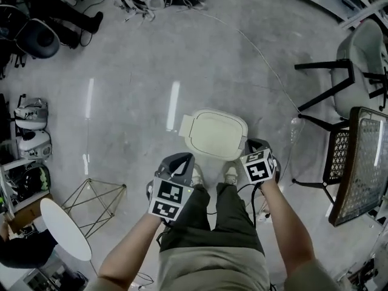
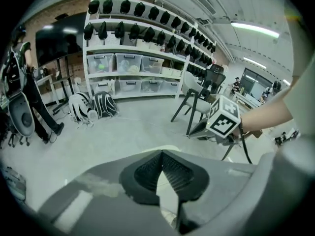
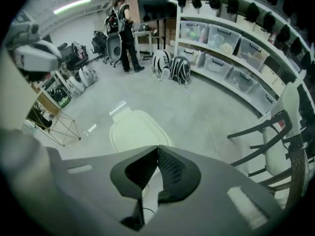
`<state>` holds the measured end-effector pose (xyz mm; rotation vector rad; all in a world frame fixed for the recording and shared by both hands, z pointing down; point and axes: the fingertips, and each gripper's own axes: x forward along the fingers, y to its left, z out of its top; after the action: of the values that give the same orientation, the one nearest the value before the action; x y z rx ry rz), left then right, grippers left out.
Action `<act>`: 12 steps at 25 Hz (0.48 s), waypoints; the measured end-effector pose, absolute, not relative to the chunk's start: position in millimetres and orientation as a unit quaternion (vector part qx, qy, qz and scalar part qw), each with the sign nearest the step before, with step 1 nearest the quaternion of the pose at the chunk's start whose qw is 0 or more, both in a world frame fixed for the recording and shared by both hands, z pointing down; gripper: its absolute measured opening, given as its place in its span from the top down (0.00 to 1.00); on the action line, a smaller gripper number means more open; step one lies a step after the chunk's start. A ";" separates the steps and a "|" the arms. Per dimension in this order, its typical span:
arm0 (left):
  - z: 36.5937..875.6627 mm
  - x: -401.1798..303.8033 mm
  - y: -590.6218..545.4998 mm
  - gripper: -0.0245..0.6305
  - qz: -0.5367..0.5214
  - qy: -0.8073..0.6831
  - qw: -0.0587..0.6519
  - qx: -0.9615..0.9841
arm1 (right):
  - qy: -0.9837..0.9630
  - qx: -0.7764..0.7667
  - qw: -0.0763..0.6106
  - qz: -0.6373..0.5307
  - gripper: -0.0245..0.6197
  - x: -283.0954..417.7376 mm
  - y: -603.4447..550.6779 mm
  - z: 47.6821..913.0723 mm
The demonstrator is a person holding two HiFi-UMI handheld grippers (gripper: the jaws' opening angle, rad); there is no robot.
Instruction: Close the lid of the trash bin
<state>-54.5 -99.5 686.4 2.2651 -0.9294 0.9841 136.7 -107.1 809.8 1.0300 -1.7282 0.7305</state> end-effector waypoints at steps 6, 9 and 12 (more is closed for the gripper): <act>580.6 -49.2 -123.1 0.96 0.328 -0.366 0.184 0.851 | -0.762 0.451 0.386 0.260 0.95 140.3 -132.6 654.9; 521.3 -48.4 -133.0 0.96 0.303 -0.383 0.147 0.860 | -0.788 0.462 0.340 0.226 0.96 137.6 -143.9 572.4; 462.4 -48.6 -130.6 0.96 0.287 -0.398 0.119 0.863 | -0.808 0.472 0.292 0.198 0.96 134.1 -141.1 493.7</act>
<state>-48.6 -130.6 462.4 2.5250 -1.1634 0.8385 134.1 -141.1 493.7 1.2572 -2.1542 0.5285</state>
